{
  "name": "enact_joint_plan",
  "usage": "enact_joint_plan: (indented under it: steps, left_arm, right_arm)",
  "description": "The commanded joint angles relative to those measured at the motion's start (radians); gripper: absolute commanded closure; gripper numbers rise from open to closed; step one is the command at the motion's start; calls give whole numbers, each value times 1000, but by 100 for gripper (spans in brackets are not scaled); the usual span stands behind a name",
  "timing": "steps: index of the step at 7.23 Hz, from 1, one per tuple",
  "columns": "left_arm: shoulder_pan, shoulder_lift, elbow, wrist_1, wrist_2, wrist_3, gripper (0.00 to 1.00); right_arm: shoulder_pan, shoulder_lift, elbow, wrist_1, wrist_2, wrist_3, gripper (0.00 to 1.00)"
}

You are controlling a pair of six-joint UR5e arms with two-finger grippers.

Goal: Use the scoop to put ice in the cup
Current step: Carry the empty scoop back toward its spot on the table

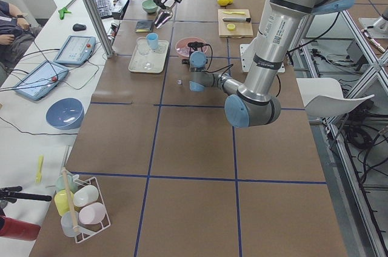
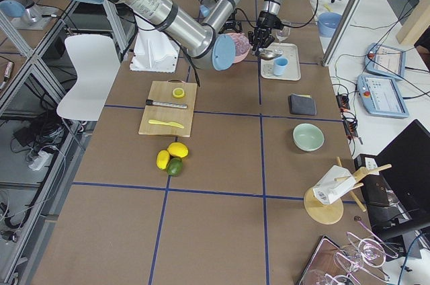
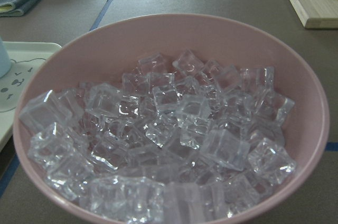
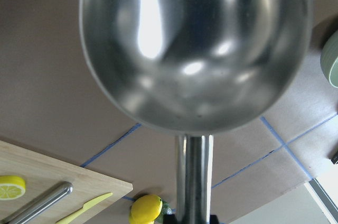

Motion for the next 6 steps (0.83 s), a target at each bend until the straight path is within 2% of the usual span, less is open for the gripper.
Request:
enact_joint_plan:
  steps: [1,5,6]
  left_arm:
    - [1,-2,0,0,0,0,0]
    - [-1,-2,0,0,0,0,0]
    - [-1,-2,-3,-2,0,0,0]
  right_arm:
    - [5,0,0,-7,0,-4,100]
    - [8,3,-3,-15,-9,-24,100]
    - [10,26,-14,-62,-40,-70,100]
